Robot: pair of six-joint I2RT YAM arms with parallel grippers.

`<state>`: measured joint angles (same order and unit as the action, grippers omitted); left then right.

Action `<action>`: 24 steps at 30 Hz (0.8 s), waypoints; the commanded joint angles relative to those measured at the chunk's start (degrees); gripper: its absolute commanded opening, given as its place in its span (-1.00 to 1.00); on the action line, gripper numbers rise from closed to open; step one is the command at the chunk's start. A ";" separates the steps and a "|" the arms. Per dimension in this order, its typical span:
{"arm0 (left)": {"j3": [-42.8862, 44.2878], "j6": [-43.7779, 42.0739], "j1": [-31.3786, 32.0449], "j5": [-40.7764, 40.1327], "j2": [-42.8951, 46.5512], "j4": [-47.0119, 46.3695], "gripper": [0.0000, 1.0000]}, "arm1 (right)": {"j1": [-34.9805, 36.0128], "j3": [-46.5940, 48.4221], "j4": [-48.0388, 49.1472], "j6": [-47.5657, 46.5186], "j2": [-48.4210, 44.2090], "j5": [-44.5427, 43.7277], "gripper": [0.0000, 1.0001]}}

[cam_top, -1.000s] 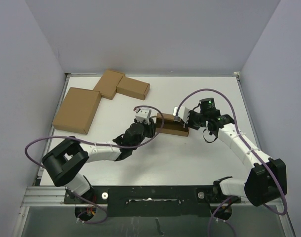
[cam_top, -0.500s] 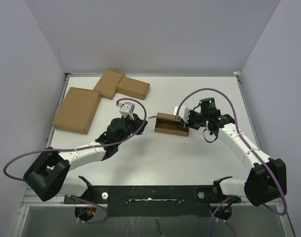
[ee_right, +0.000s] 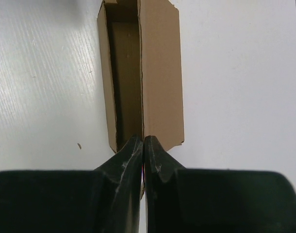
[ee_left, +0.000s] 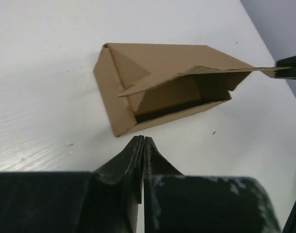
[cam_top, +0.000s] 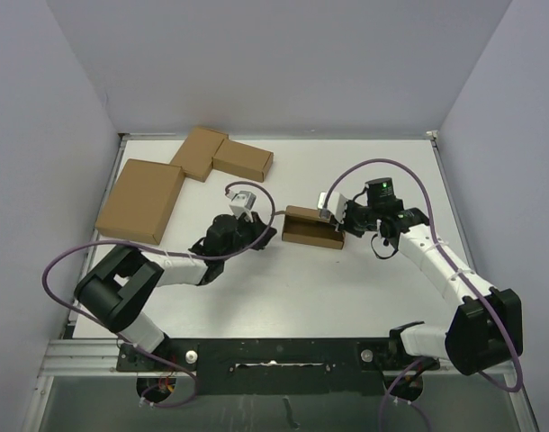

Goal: Fold the paper box

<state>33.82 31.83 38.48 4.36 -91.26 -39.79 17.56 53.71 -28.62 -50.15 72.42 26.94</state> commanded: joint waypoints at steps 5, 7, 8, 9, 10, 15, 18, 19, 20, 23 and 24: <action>-5.76 -7.26 12.20 -4.94 -2.46 -26.30 -0.85 | -0.35 1.58 -0.99 3.74 1.29 2.78 -0.95; -5.25 -9.82 15.09 -6.44 -5.69 -31.50 -0.74 | -0.38 1.89 -1.17 4.21 1.32 3.12 -0.95; -4.53 -11.08 16.14 -6.88 -7.51 -33.56 -0.71 | -0.38 1.92 -1.25 4.42 1.40 3.27 -0.95; -3.82 -12.35 17.43 -7.14 -9.31 -36.01 -0.67 | -0.34 2.00 -1.26 4.56 1.40 3.44 -0.95; -2.98 -13.78 18.28 -7.42 -11.31 -38.28 -0.63 | -0.27 2.07 -1.29 4.62 1.41 3.53 -0.95; 2.55 -18.41 20.96 -9.74 -19.70 -45.23 -0.42 | -0.18 2.18 -1.61 4.87 1.75 3.85 -0.95; 6.28 -17.30 21.28 -11.77 -22.06 -43.64 -0.36 | 0.08 2.19 -1.57 4.93 1.82 4.07 -0.95; 7.41 -16.99 21.37 -12.27 -22.64 -42.68 -0.35 | 0.10 2.19 -1.65 5.02 1.84 4.15 -0.95; 8.56 -16.58 21.37 -12.92 -23.34 -41.56 -0.35 | 0.17 2.26 -1.69 4.98 1.92 4.17 -0.95; 10.88 -15.47 21.61 -14.73 -24.93 -40.41 -0.36 | 0.27 2.36 -1.69 5.02 1.93 4.26 -0.95; 12.43 -15.02 21.63 -15.07 -25.39 -40.07 -0.37 | 0.34 2.40 -1.70 5.10 1.93 4.26 -0.95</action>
<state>41.98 15.90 59.70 -7.07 -114.17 -75.29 17.34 54.57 -28.75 -46.37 73.73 29.39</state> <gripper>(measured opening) 0.321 0.051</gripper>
